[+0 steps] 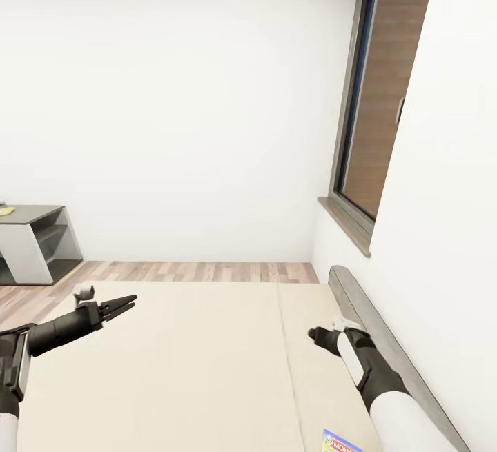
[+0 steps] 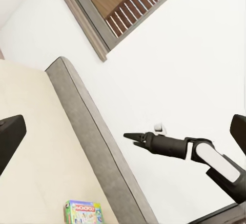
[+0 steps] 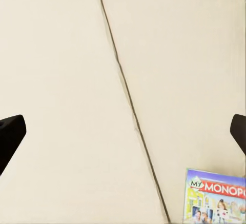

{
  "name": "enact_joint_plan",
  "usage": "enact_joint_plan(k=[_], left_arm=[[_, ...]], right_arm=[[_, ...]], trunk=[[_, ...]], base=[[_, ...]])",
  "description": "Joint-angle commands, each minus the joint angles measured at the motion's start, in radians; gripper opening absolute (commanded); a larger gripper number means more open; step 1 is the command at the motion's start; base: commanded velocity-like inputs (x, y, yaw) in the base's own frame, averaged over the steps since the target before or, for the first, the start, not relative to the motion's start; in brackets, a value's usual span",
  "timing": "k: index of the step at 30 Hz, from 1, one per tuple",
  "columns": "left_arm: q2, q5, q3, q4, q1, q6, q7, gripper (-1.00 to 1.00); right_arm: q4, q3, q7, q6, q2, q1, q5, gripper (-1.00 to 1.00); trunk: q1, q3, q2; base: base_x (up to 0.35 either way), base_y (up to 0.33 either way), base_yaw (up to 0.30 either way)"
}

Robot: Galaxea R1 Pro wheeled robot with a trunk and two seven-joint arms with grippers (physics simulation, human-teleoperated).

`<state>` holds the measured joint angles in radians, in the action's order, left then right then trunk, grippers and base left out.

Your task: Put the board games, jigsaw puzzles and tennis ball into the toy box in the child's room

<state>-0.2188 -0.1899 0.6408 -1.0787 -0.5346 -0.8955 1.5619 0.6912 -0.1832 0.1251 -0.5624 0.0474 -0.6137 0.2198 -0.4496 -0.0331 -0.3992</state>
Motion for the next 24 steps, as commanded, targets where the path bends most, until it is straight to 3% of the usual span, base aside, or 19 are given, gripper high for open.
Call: enact_joint_plan(k=[1,6,14,24], left_arm=[[0.003,-0.010,0.001,-0.002,-0.001,-0.010,0.009,1.00],[0.029,-0.010,-0.029,-0.004,0.000,-0.019,0.009,1.00],[0.088,-0.012,-0.169,0.006,-0.001,-0.058,0.009,1.00],[0.103,-0.009,-0.203,0.011,-0.001,-0.054,0.009,1.00]], right_arm=[[0.001,-0.001,0.021,-0.005,-0.001,-0.001,0.011,1.00],[0.001,0.002,0.040,-0.047,-0.005,-0.006,0.010,1.00],[0.002,0.002,0.046,-0.125,-0.004,-0.020,0.009,1.00],[0.004,0.002,0.039,-0.132,-0.007,-0.021,0.011,1.00]], trunk=[[0.000,0.000,-0.001],[0.000,0.000,-0.001],[0.000,0.000,-0.001],[0.000,0.000,-0.001]], base=[[0.000,0.000,0.000],[0.000,0.000,0.000],[0.000,0.000,0.000],[0.000,0.000,0.000]])
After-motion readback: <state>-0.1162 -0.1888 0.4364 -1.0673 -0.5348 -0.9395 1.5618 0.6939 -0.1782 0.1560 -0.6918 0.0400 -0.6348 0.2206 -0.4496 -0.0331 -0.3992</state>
